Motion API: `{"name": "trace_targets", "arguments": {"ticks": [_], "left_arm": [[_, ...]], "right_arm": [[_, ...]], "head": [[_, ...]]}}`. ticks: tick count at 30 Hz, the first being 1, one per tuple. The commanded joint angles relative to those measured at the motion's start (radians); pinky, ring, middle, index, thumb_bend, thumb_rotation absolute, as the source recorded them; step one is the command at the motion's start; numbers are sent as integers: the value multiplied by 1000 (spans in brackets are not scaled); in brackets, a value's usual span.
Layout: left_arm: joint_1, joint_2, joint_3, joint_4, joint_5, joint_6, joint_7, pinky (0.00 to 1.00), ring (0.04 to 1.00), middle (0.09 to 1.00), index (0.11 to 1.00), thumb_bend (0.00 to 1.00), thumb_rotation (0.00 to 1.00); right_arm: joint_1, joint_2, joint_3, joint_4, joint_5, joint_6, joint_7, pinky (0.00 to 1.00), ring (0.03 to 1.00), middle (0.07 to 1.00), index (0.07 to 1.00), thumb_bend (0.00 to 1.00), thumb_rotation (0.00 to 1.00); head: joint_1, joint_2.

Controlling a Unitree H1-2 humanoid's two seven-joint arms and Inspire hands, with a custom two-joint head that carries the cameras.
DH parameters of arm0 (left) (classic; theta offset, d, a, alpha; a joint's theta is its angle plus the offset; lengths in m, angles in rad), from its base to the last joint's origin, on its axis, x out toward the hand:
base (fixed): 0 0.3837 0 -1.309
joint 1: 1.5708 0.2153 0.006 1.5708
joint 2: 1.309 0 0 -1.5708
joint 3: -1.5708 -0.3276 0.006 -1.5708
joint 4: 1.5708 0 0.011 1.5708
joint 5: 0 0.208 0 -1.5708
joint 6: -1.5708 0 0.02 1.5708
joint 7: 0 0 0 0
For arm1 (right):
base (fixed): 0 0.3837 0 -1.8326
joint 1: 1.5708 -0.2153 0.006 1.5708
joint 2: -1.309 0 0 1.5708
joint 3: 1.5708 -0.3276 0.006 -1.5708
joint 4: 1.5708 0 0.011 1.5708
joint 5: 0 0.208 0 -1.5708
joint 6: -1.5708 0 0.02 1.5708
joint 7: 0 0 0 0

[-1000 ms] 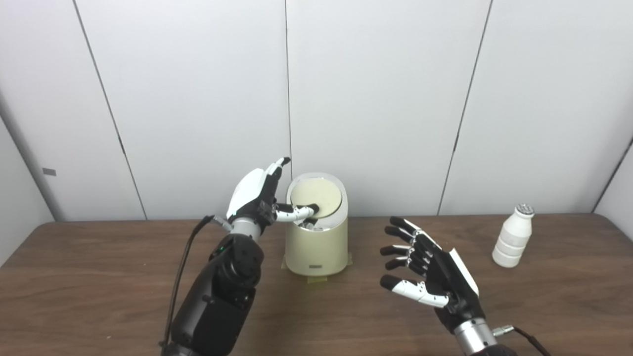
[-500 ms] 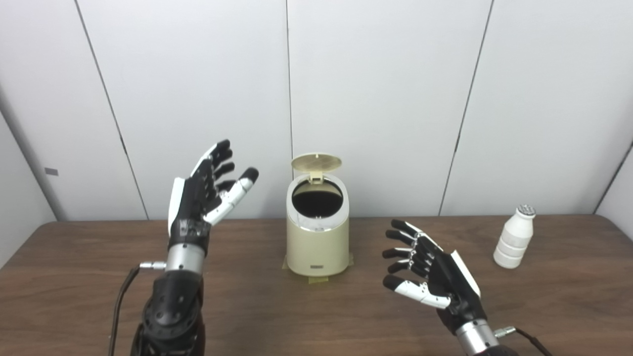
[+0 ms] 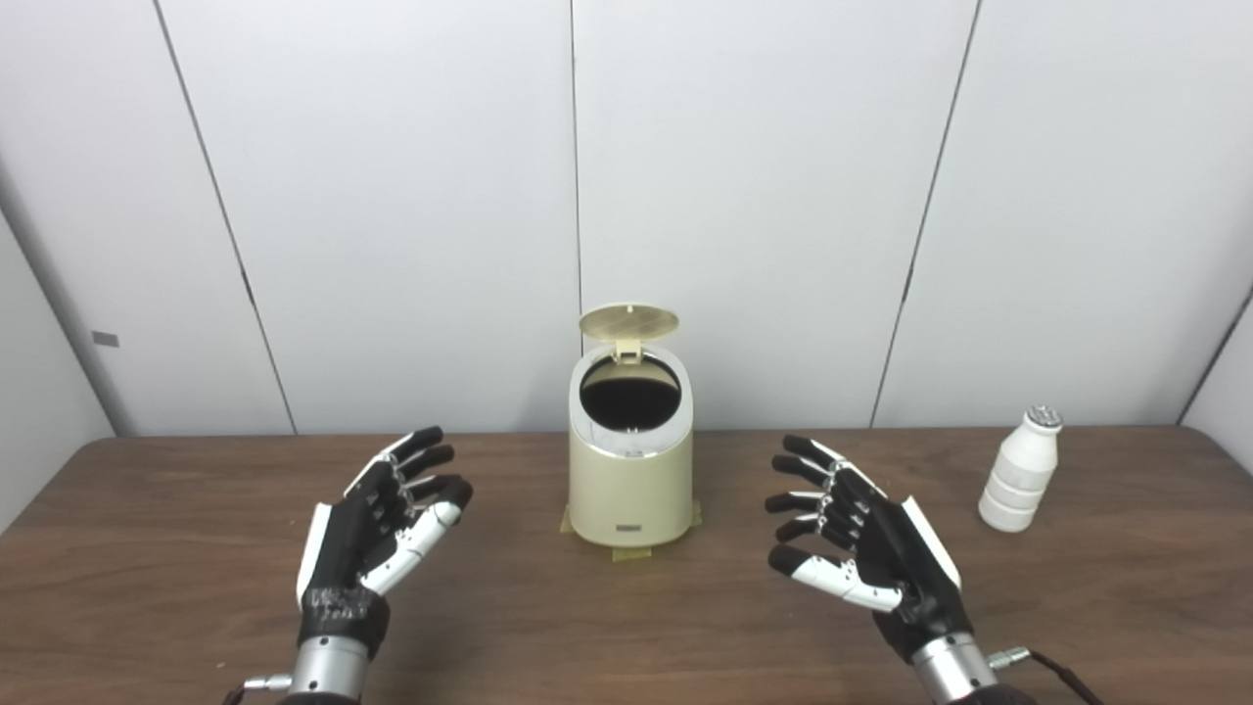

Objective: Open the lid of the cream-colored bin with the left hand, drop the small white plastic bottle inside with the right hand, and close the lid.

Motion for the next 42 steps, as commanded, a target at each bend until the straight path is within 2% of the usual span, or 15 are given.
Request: {"name": "trace_targets", "arguments": {"ticks": [1, 5, 8, 9, 11, 15, 18, 21, 24, 27, 29, 32, 35, 39, 42], "left_arm": [[-23, 20, -13, -6, 11, -62, -9, 571, 700, 764, 818, 767, 342], [-16, 29, -21, 7, 22, -84, -7, 544, 677, 751, 813, 764, 338], [-13, 24, -7, 21, -14, -87, -8, 550, 696, 753, 794, 722, 386], [-13, 25, -2, 27, -28, -93, -12, 553, 701, 753, 794, 703, 392], [-15, 32, 3, 41, -41, -105, -18, 560, 710, 756, 793, 677, 403], [-24, 60, 4, 83, -21, -145, -18, 594, 725, 765, 803, 661, 402], [-31, 77, 3, 107, -18, -159, -21, 605, 747, 787, 827, 632, 387], [-39, 85, 6, 119, -25, -160, -22, 594, 747, 787, 821, 603, 360], [-46, 88, 14, 128, -51, -152, -27, 623, 750, 778, 792, 567, 390], [-49, 95, 15, 127, -42, -135, -22, 623, 744, 776, 778, 572, 427], [-49, 97, 16, 122, -39, -123, -19, 610, 749, 781, 786, 581, 428], [-51, 102, 20, 122, -43, -118, -20, 588, 747, 778, 790, 592, 410], [-53, 110, 20, 130, -62, -131, -39, 576, 737, 775, 782, 581, 383], [-53, 118, 18, 128, -63, -135, -53, 605, 754, 788, 788, 552, 366], [-53, 119, 20, 126, -68, -138, -62, 595, 752, 787, 787, 567, 368]], "right_arm": [[-36, -4, -11, -18, 9, -53, -10, 554, 675, 807, 828, 838, 356], [-56, -22, -32, -18, -26, -71, -32, 542, 661, 796, 817, 799, 292], [-102, -59, -70, 33, -128, -186, -106, 500, 607, 738, 754, 730, 182], [-121, -72, -84, 28, -154, -203, -124, 482, 593, 722, 741, 712, 145], [-148, -89, -98, -7, -183, -183, -138, 456, 573, 697, 721, 678, 61], [-231, -167, -131, -66, -254, -93, -161, 443, 554, 689, 720, 687, 9], [-304, -248, -170, -49, -234, -35, -143, 498, 617, 716, 742, 733, 87], [-350, -298, -187, -42, -234, 13, -136, 517, 639, 740, 757, 764, 145], [-396, -357, -205, -27, -257, 51, -148, 553, 657, 736, 741, 762, 104], [-424, -414, -223, -18, -279, 112, -150, 570, 694, 740, 729, 772, 98], [-429, -456, -236, -12, -286, 169, -134, 603, 732, 760, 739, 770, 110], [-424, -501, -248, 10, -256, 219, -100, 650, 774, 795, 771, 790, 116], [-402, -544, -263, 49, -186, 265, -35, 699, 815, 852, 817, 852, 242], [-372, -572, -263, 101, -128, 265, 14, 758, 843, 906, 883, 933, 333], [-339, -576, -263, 115, -114, 270, 28, 787, 852, 925, 908, 952, 340]], "head": [[-10, -1], [-75, -21], [-133, -47], [-161, -57], [-204, -71], [-299, -98], [-346, -112], [-370, -118], [-387, -123], [-396, -126], [-400, -125], [-409, -125], [-414, -124], [-418, -122], [-423, -121]]}}
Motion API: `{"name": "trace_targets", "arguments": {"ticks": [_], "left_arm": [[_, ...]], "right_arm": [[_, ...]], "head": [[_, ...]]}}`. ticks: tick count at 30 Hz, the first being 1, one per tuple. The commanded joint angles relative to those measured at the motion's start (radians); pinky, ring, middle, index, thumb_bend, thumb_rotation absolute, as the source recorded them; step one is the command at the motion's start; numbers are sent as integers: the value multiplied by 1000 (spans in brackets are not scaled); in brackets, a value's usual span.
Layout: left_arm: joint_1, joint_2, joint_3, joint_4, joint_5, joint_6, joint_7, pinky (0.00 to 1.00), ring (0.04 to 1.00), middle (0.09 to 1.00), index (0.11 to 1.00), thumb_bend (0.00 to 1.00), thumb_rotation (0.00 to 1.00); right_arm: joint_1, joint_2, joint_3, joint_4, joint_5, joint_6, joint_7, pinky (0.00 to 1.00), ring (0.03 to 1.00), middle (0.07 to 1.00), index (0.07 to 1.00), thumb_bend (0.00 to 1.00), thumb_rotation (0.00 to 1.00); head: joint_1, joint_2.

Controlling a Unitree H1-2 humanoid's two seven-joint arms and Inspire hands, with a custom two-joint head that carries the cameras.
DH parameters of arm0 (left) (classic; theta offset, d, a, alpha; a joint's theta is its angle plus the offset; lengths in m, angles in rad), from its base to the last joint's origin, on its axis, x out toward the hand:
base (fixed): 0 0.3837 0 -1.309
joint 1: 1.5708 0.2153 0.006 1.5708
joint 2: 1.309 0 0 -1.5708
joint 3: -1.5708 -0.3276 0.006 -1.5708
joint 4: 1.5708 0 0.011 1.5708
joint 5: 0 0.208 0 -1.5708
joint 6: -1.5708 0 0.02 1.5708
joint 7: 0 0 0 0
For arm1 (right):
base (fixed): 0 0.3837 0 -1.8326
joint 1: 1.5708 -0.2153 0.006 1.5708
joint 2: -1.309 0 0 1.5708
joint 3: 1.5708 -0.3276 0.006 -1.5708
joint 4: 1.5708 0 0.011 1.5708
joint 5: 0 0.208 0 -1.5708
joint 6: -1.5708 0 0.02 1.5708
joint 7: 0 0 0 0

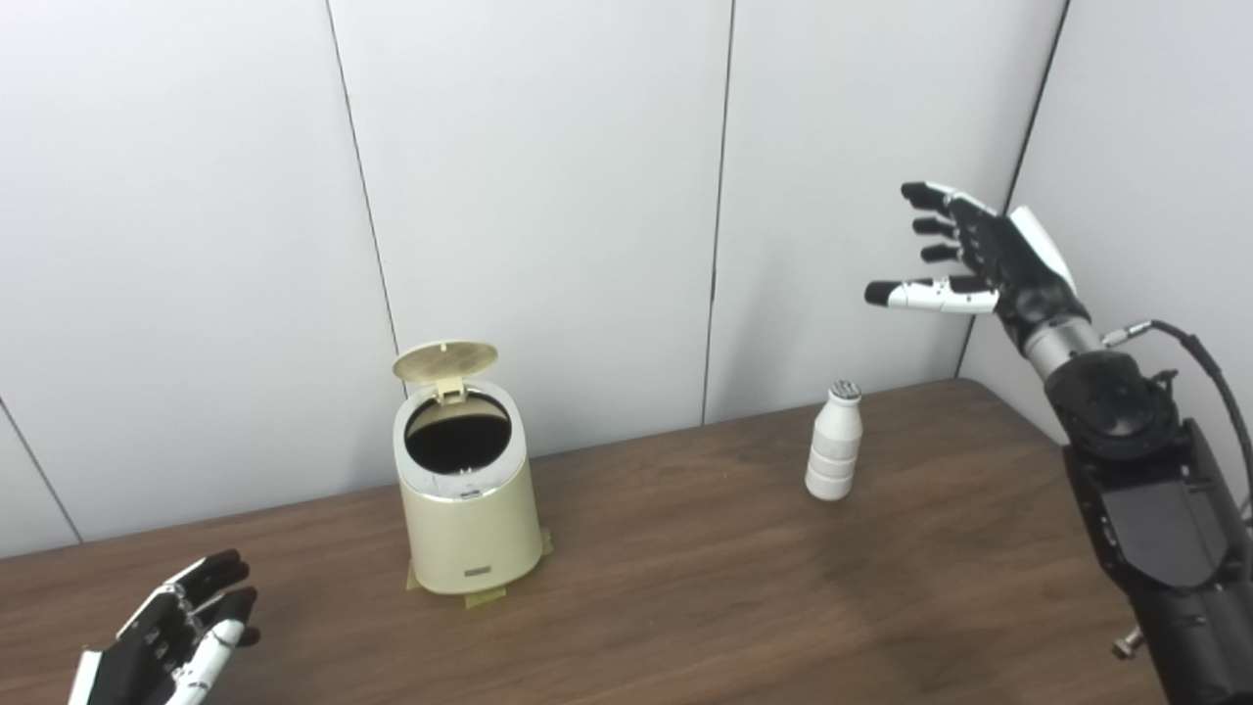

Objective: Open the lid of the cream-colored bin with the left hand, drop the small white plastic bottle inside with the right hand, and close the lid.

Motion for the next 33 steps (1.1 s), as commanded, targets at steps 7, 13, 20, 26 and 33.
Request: {"name": "trace_targets", "arguments": {"ticks": [7, 13, 20, 26, 33], "left_arm": [[-36, 17, 1, -28, -12, -29, -9, 622, 756, 783, 783, 542, 360], [-36, 14, 1, -46, -13, -9, -4, 603, 754, 779, 781, 543, 340], [-35, 16, -1, -63, -1, 6, 3, 579, 727, 765, 764, 561, 352], [-31, 19, 4, -82, -23, 29, -9, 617, 760, 779, 769, 548, 331], [-29, 19, 3, -95, -13, 41, -1, 607, 753, 772, 760, 555, 338]], "right_arm": [[15, -38, -9, -5, 35, -24, 21, 843, 880, 941, 949, 916, 309], [59, -23, -12, 11, 100, -36, 65, 860, 889, 965, 980, 947, 324], [96, 5, 6, 43, 118, -65, 63, 843, 904, 956, 991, 968, 333], [115, 67, -3, 46, 146, -46, 33, 841, 920, 968, 978, 852, 195], [119, 111, 0, 92, 125, -86, -17, 834, 897, 963, 951, 755, 117]], "head": [[-5, 3], [-2, 5], [-4, 9], [-4, 13], [-6, 16]]}}
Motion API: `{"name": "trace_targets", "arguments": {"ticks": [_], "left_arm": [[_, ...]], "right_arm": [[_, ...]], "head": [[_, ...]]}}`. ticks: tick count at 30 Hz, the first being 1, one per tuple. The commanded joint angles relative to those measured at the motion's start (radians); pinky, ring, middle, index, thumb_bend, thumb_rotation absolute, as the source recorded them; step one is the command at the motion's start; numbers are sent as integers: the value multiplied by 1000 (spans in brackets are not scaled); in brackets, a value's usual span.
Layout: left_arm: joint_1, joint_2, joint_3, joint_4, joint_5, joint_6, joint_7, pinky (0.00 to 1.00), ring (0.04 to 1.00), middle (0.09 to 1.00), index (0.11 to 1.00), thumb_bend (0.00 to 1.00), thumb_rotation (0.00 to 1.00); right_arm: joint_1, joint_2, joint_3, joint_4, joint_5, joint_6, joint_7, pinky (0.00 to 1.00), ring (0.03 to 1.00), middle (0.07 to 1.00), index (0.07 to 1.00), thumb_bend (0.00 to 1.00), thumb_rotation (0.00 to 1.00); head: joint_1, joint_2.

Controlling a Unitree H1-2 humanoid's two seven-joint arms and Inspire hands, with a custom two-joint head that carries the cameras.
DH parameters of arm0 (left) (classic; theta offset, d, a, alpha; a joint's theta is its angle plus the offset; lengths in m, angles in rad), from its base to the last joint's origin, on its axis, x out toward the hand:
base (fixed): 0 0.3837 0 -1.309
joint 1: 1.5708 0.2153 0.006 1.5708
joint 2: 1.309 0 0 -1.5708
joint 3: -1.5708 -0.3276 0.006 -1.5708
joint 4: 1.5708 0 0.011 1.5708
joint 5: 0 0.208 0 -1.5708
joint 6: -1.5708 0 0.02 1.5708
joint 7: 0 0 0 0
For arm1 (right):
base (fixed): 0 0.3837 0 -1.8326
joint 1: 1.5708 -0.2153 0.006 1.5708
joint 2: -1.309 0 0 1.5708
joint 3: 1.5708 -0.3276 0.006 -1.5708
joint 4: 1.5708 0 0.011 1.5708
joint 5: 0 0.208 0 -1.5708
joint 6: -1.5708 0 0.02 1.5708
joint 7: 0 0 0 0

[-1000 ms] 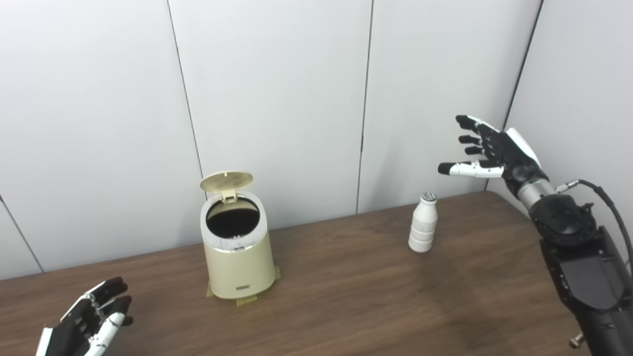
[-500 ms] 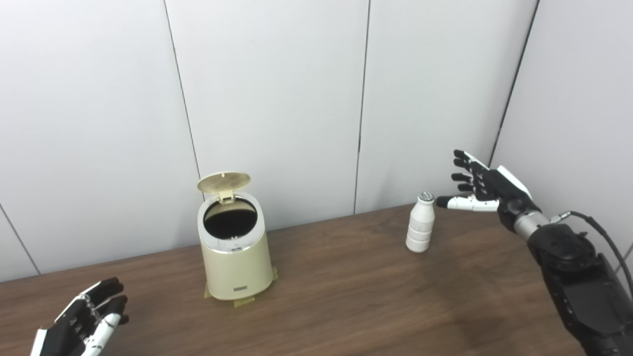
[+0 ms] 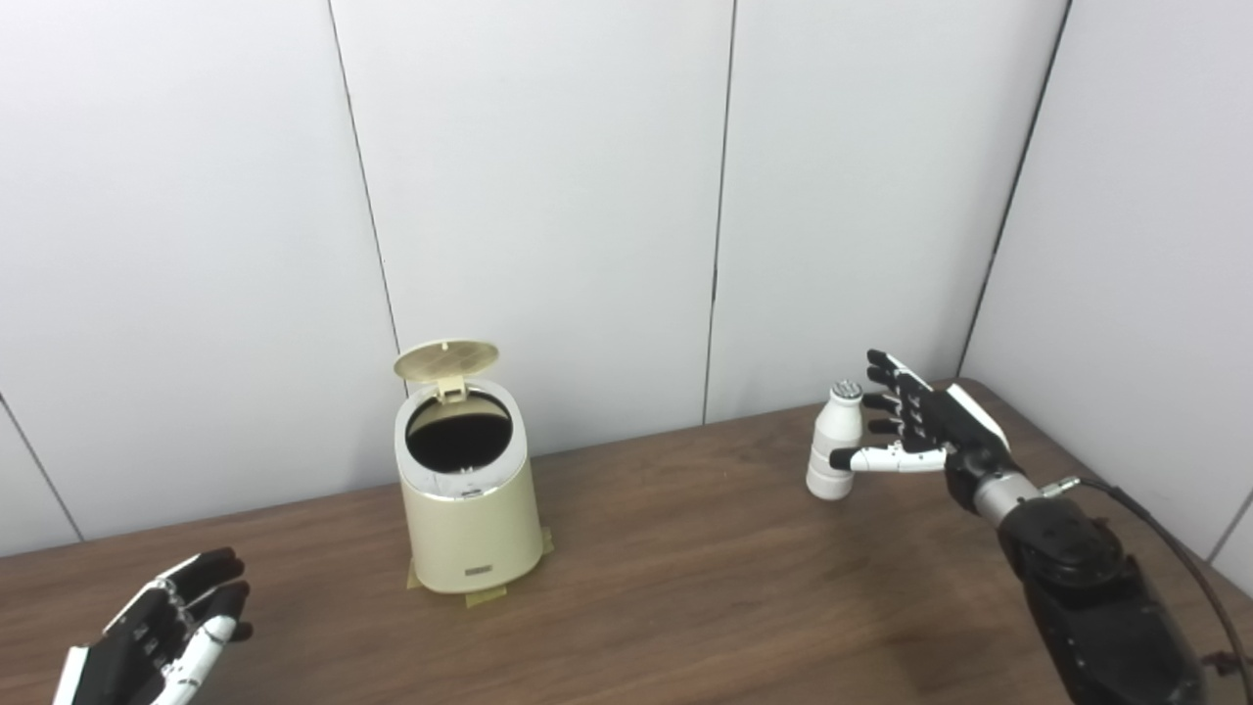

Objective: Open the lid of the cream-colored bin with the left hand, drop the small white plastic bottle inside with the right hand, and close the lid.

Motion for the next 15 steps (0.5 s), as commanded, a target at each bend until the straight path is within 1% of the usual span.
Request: {"name": "trace_targets", "arguments": {"ticks": [1, 5, 8, 10, 13, 15], "left_arm": [[-29, 14, 2, -43, 1, -7, 1, 614, 756, 776, 764, 546, 334], [-29, 11, 2, -53, -8, 9, 0, 637, 771, 786, 773, 511, 302], [-28, 13, -1, -56, 9, 8, 5, 617, 764, 784, 769, 503, 310], [-28, 14, -1, -56, 8, 9, 3, 626, 767, 788, 769, 501, 308], [-27, 13, 2, -59, -1, 13, 0, 631, 767, 788, 771, 496, 298], [-29, 12, 3, -59, -3, 12, 0, 629, 773, 788, 770, 491, 267]], "right_arm": [[-35, -16, -19, -10, 5, -54, -30, 839, 900, 965, 955, 743, 103], [-43, -5, -8, 25, -15, -84, -63, 854, 897, 947, 939, 737, 66], [-52, 2, -6, 60, -21, -116, -79, 834, 874, 925, 915, 749, 61], [-57, 7, -6, 79, -24, -135, -90, 827, 863, 918, 906, 753, 50], [-62, 13, -7, 100, -21, -155, -102, 814, 848, 902, 891, 768, 61], [-63, 18, -9, 108, -17, -159, -108, 813, 847, 893, 884, 775, 68]], "head": [[-1, 1], [0, 3], [0, 4], [-1, 5], [3, 7], [3, 8]]}}
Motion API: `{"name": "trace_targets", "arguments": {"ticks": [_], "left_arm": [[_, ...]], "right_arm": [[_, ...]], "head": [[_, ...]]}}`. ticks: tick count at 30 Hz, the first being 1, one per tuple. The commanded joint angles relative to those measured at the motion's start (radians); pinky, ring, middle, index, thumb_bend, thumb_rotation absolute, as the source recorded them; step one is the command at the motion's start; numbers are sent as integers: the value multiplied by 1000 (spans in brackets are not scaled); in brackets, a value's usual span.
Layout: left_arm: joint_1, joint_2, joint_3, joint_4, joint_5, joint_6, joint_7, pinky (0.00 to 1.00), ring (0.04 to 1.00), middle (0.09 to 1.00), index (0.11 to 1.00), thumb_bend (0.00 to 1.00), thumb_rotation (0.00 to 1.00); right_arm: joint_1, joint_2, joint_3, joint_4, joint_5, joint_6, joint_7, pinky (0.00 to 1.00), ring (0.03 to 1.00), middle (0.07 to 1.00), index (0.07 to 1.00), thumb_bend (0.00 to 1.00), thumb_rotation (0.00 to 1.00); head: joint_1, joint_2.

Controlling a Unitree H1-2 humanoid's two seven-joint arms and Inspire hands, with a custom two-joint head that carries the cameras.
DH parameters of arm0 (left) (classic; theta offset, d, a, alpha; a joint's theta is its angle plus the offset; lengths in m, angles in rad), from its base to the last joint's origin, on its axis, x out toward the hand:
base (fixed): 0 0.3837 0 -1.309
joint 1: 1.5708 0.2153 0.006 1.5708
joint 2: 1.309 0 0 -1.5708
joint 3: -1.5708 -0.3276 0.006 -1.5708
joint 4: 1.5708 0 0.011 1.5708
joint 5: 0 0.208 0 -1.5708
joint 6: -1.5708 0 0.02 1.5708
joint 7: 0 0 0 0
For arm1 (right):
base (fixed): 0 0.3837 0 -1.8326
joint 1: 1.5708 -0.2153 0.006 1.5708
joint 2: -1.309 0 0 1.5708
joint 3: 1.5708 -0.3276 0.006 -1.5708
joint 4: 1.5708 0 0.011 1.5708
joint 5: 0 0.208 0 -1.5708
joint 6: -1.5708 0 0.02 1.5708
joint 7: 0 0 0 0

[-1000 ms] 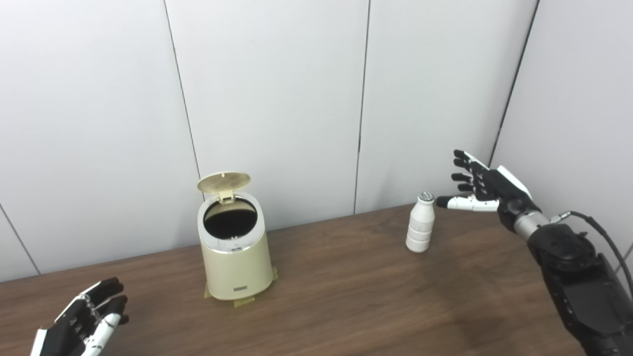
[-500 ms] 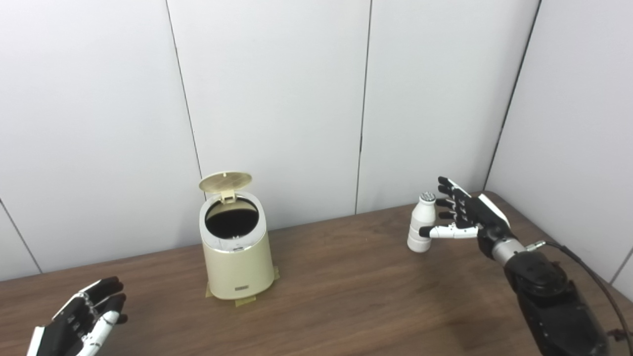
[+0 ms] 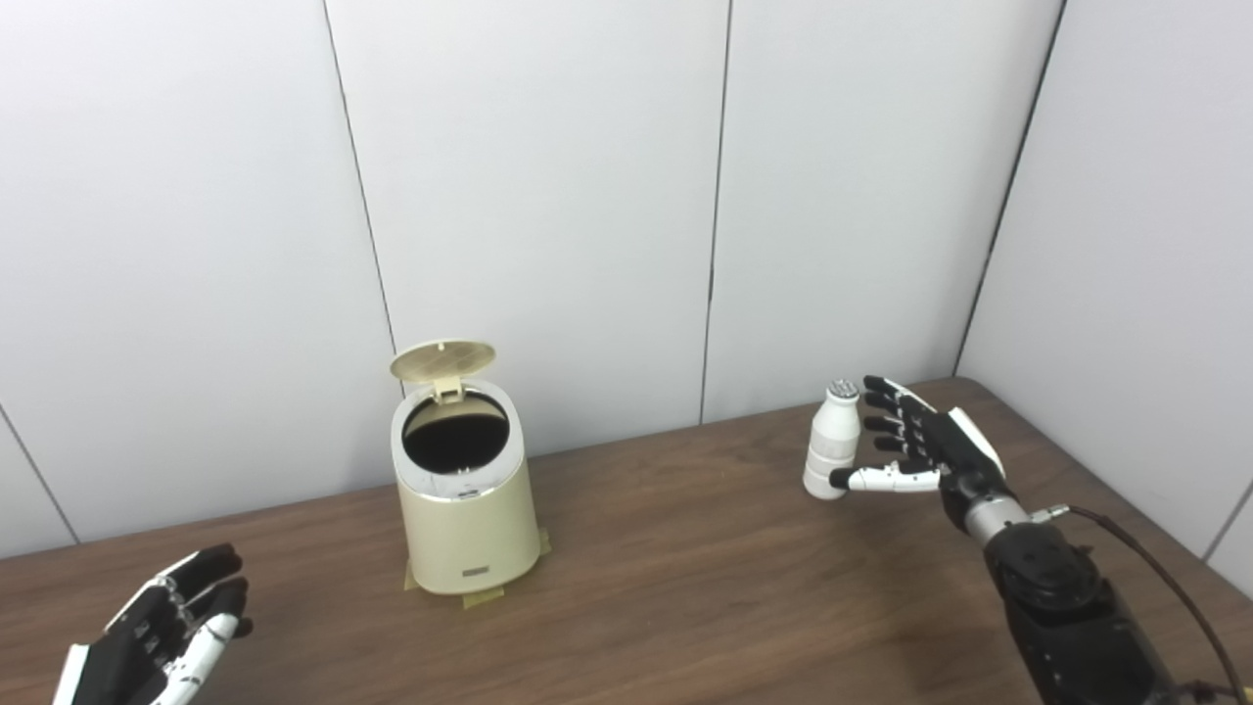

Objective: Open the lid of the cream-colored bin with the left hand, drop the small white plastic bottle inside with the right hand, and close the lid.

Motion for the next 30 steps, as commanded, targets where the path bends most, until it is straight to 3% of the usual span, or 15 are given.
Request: {"name": "trace_targets", "arguments": {"ticks": [1, 4, 6, 10, 14, 17, 21, 30], "left_arm": [[-29, 13, 2, -39, -1, -18, -1, 621, 768, 785, 766, 487, 274], [-30, 13, 0, -38, -5, -19, -4, 620, 760, 777, 757, 489, 276], [-29, 13, -1, -39, -3, -20, -4, 601, 751, 771, 755, 480, 266], [-29, 10, -2, -43, -1, -12, -1, 616, 758, 772, 755, 481, 265], [-30, 9, -2, -41, -1, -12, 0, 609, 760, 776, 754, 481, 261], [-29, 11, -5, -44, 9, -11, 2, 605, 754, 769, 748, 480, 268], [-31, 8, -4, -44, 6, -11, 3, 605, 745, 764, 747, 475, 257], [-33, 9, -4, -38, 5, -16, 2, 576, 739, 767, 750, 470, 259]], "right_arm": [[-52, -11, -12, -10, 4, -47, -29, 811, 845, 889, 884, 777, 68], [-55, 0, -11, -10, -2, -35, -53, 796, 838, 868, 872, 810, 95], [-57, 9, -14, -8, -2, -40, -70, 779, 821, 851, 848, 791, 57], [-70, 26, -15, 26, -19, -91, -118, 750, 785, 813, 806, 772, 12], [-84, 35, -11, 59, -13, -135, -127, 733, 770, 797, 791, 811, 54], [-89, 36, 1, 54, -34, -120, -139, 708, 760, 783, 778, 826, 87], [-95, 40, 7, 47, -32, -94, -139, 712, 760, 783, 779, 804, 56], [-106, 43, 17, 75, -28, -97, -136, 638, 732, 803, 788, 798, 40]], "head": [[0, 1], [0, 2], [0, 2], [3, 4], [5, 6], [4, 7], [6, 9], [10, 14]]}}
